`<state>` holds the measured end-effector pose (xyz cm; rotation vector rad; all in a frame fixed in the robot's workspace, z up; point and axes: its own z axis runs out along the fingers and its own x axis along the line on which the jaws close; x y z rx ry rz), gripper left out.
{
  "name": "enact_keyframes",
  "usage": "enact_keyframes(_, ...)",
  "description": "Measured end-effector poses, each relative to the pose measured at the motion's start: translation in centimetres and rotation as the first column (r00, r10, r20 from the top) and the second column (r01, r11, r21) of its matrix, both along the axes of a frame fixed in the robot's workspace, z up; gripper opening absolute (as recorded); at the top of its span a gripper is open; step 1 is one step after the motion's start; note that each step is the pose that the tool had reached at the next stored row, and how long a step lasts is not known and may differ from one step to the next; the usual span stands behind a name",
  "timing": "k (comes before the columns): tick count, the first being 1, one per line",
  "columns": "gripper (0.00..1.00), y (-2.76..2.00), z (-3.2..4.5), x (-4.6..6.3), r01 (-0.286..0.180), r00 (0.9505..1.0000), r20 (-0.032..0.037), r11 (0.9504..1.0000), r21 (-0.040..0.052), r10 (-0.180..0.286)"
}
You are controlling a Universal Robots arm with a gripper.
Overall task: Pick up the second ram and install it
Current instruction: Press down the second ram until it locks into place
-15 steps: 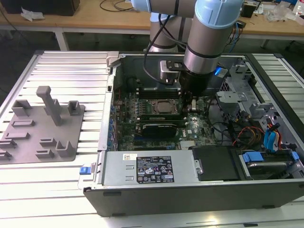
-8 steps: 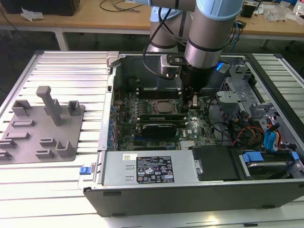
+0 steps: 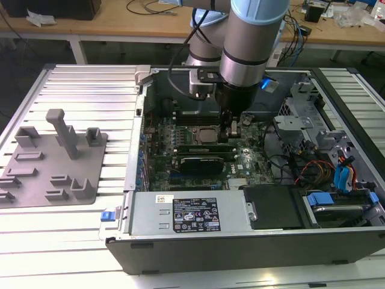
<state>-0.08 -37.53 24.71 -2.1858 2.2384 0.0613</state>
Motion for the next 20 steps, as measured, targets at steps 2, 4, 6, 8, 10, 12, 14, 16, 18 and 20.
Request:
enact_keyframes(2,0.08,0.00,0.00,-0.6,0.000,1.0000,0.0000,1.0000,-0.0001,0.000)
enact_keyframes(4,0.08,0.01,0.00,-1.0,0.000,1.0000,0.0000,1.0000,0.0000,0.000)
enact_keyframes(6,0.08,0.00,0.00,-2.1,0.000,1.0000,0.0000,1.0000,0.0001,0.000)
enact_keyframes(8,0.08,0.00,0.00,-2.6,0.000,1.0000,0.0001,1.0000,0.0001,0.000)
enact_keyframes(10,0.08,0.00,0.00,-3.3,0.000,1.0000,0.0000,1.0000,0.0001,0.000)
enact_keyframes(12,0.08,0.00,0.00,-3.9,0.000,1.0000,0.0001,1.0000,0.0001,0.000)
enact_keyframes(14,0.08,0.00,0.00,-4.4,0.000,1.0000,0.0000,1.0000,0.0001,0.000)
enact_keyframes(16,0.08,0.00,-0.06,-4.9,0.000,1.0000,0.0000,1.0000,0.0000,0.000)
enact_keyframes(18,0.08,0.00,-0.18,-5.1,0.000,1.0000,-0.0001,1.0000,-0.0002,0.000)
enact_keyframes(20,0.08,0.00,-0.19,-5.1,0.000,1.0000,-0.0001,1.0000,-0.0001,0.000)
